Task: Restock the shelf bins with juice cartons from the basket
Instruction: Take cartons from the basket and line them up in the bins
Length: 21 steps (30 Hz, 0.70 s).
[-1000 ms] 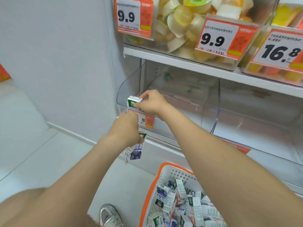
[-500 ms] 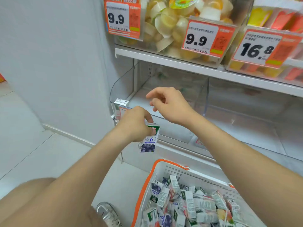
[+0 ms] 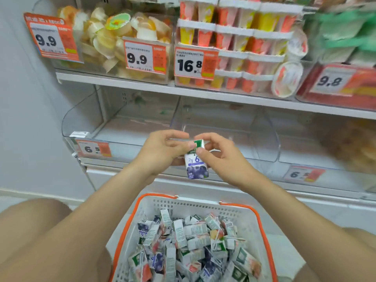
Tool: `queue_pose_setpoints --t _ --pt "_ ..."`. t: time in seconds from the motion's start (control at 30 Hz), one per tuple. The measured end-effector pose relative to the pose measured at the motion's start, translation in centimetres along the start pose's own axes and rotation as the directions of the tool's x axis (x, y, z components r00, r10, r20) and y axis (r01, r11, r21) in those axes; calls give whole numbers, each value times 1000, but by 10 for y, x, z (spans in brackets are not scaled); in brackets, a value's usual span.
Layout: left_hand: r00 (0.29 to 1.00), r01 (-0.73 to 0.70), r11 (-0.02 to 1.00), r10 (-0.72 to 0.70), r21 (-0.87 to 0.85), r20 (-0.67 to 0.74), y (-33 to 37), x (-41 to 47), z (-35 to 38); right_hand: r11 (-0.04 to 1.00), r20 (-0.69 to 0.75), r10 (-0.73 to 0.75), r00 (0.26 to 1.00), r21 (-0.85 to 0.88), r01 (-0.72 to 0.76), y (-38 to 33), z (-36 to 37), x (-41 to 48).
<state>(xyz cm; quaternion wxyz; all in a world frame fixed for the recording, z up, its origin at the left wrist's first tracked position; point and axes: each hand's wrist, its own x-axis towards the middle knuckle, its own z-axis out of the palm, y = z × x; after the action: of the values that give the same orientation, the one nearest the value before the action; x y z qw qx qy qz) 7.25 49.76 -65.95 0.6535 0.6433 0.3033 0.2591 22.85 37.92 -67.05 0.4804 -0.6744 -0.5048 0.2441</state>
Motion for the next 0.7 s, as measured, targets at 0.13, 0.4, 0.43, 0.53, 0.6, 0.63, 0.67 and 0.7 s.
queue_pose_setpoints --t 0.13,0.4,0.43,0.53,0.6,0.63,0.67,0.7 --pt "996 -60 997 55 51 76 -3 4 38 998 -66 50 997 -31 -53 9 -34 -18" --pt "951 -308 926 296 221 86 -13 30 105 967 -330 94 939 -193 -165 19 -117 -43" --pt "929 -369 861 352 349 114 -18 33 109 949 -386 66 920 -261 -177 19 -127 -47" --pt "869 -485 613 421 624 262 -35 40 121 861 -471 -78 879 -477 -179 22 -158 -57" --pt "850 -512 488 407 707 335 -46 42 131 768 -447 -148 882 -614 -182 31 -176 -61" --pt "846 -516 439 397 736 356 -51 43 135 696 -423 -173 889 -691 -194 37 -184 -60" --pt "844 -517 400 386 756 373 -55 43 140 622 -405 -175 897 -752 -218 45 -190 -58" --pt "845 -516 377 373 769 384 -58 44 143 574 -400 -149 904 -780 -250 52 -195 -55"
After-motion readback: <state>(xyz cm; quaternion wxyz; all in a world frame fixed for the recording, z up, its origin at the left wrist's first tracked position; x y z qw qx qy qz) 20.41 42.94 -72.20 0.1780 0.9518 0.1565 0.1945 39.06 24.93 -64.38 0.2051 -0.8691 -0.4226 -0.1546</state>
